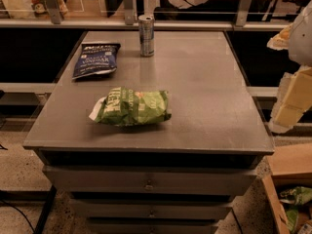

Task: Pick green jalapeno chip bag

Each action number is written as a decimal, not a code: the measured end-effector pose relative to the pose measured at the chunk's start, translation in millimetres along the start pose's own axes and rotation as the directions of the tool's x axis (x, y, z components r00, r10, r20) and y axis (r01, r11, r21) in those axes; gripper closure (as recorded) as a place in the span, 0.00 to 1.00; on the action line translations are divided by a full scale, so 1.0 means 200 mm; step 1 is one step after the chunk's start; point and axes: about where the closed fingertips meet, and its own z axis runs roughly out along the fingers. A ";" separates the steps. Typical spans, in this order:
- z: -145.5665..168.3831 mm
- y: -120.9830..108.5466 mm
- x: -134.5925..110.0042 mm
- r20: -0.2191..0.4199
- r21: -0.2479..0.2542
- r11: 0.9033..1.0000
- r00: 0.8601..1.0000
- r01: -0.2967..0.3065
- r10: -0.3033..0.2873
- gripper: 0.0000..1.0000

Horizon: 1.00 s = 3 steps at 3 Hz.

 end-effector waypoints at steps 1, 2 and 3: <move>0.00 0.00 0.00 0.000 0.000 1.000 1.000 0.000 0.000 0.00; 0.04 -0.02 -0.04 -0.004 -0.006 1.000 1.000 0.016 -0.016 0.00; 0.15 -0.03 -0.20 0.022 -0.039 0.995 0.996 0.093 -0.092 0.00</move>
Offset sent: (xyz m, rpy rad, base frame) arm 0.0181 0.0138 -0.0167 -0.0175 0.0339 0.0384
